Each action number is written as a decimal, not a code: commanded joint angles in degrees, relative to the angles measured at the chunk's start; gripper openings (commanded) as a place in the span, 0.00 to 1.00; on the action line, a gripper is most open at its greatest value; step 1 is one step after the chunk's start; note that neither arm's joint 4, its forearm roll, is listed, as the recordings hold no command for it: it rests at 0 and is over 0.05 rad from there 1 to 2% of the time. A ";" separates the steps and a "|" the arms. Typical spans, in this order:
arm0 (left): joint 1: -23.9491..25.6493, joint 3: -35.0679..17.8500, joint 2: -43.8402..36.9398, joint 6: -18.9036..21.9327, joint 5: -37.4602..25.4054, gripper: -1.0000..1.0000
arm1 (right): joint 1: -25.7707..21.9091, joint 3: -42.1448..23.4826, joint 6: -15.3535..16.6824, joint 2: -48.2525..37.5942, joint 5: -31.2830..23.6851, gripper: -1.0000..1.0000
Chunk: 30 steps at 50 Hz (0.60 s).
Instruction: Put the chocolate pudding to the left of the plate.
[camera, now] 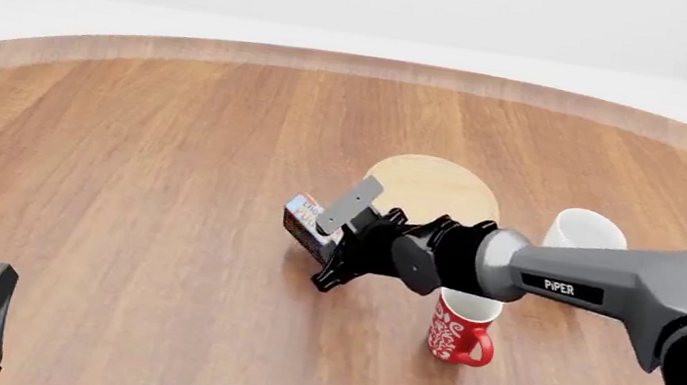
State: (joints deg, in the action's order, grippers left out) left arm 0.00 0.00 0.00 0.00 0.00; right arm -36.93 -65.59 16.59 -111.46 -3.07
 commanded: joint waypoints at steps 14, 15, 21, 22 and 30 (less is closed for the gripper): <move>0.00 0.00 0.00 0.00 0.00 1.00 | -2.02 3.67 -0.87 11.60 -3.45 0.00; 0.00 0.00 0.00 0.00 0.00 1.00 | -1.85 3.29 -0.66 11.76 -3.77 0.00; 0.00 0.00 0.00 0.00 0.00 1.00 | -1.77 1.16 -0.15 12.58 -5.83 0.00; 0.00 0.00 0.00 0.00 0.00 1.00 | -1.68 0.54 0.06 12.51 -6.25 0.00; 0.00 0.00 0.00 0.00 0.00 1.00 | -1.17 -4.60 0.99 10.15 -8.15 0.00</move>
State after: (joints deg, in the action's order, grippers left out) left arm 0.00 0.00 0.00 0.00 0.00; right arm -38.47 -65.83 17.38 -100.77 -8.81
